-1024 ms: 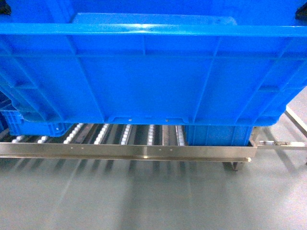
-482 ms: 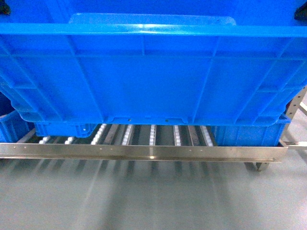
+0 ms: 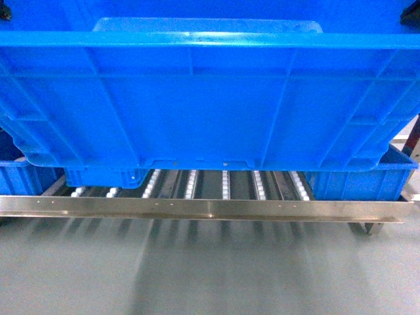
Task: Place box next to blue box on left shelf
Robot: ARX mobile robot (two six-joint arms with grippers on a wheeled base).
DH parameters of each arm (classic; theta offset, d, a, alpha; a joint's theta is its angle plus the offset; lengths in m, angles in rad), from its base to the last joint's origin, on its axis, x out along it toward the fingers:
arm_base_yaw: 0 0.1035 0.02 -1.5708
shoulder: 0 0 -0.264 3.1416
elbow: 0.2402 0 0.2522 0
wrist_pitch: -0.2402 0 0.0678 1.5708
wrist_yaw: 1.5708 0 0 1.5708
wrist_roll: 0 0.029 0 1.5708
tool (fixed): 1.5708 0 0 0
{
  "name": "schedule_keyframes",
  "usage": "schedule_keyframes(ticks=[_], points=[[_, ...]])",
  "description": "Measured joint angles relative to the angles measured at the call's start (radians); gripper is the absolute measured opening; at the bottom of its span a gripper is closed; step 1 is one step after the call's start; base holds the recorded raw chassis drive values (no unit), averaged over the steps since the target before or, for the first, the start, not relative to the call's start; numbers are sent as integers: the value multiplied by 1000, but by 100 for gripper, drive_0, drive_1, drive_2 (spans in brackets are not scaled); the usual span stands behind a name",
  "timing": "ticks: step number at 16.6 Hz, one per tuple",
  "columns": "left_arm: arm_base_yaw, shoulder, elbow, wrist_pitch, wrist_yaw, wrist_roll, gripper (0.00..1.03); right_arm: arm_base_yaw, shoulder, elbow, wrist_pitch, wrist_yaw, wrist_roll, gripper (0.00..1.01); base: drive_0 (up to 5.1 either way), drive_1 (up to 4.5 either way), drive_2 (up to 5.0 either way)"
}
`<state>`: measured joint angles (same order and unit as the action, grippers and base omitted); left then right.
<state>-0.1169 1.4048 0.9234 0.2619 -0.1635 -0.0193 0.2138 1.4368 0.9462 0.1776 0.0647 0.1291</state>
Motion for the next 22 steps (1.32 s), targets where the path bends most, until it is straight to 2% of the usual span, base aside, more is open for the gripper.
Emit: schedule_keyframes(ticks=[22], points=[[-6,0,0,2,0,1,15,-6,0,0,-1,-1,1,7,0,0,0]])
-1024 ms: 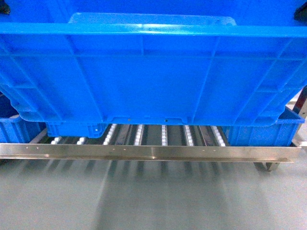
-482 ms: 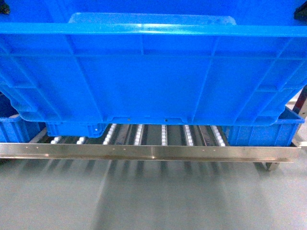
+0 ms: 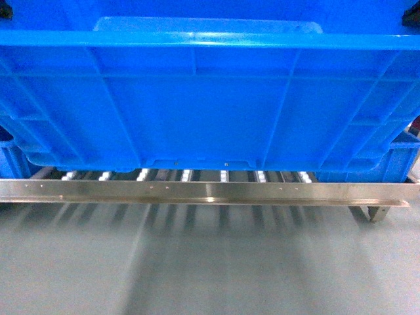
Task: Place box next to blue box on left shelf
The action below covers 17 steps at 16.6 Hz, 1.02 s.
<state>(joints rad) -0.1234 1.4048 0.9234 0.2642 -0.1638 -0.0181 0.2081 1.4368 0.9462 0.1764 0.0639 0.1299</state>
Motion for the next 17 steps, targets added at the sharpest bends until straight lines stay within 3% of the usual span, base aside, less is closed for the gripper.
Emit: schedule_keyframes(ticks=[17], points=[[0,0,0,-2,1,-1,15,0,0,0,-2,0,0,7,0,0,0]])
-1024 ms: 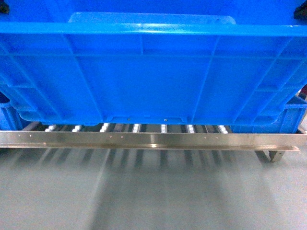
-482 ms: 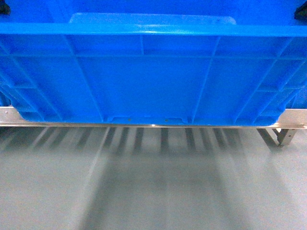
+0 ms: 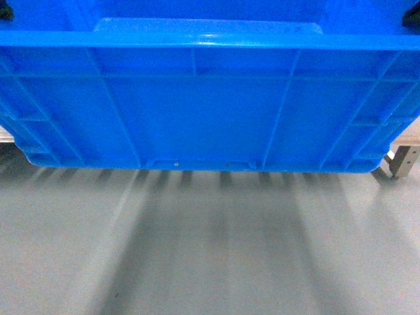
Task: Place box next to blue box on left shelf
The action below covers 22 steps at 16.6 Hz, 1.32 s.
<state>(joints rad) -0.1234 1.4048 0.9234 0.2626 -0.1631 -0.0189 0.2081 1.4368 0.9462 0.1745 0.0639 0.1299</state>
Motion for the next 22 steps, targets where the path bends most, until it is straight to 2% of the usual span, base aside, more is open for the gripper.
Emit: schedule_keyframes(ticks=[20,22], points=[[0,0,-1,0,-1,0,15,0,0,-2,2,0,0,7,6,6,6],[0,0,-1,2,-1,0,15,0,0,-2,3,0,0,7,8,438,-422]])
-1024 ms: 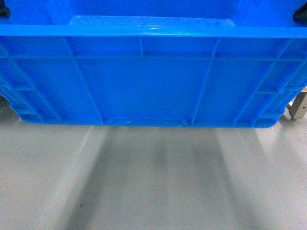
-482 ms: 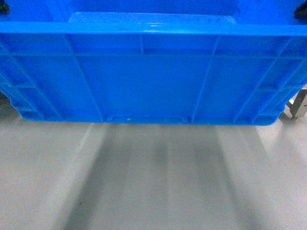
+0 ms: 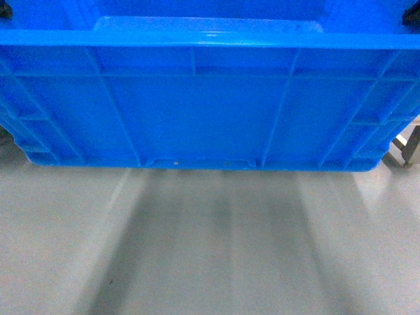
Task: Place box next to blue box on left shelf
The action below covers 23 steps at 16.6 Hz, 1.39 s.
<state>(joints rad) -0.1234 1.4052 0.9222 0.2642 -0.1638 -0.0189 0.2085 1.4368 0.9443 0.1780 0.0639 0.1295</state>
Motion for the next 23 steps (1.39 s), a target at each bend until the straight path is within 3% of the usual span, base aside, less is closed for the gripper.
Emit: schedule_keyframes(ticks=[23], points=[[0,0,0,-1,0,0,15,0,0,0,-2,0,0,7,2,432,-429]])
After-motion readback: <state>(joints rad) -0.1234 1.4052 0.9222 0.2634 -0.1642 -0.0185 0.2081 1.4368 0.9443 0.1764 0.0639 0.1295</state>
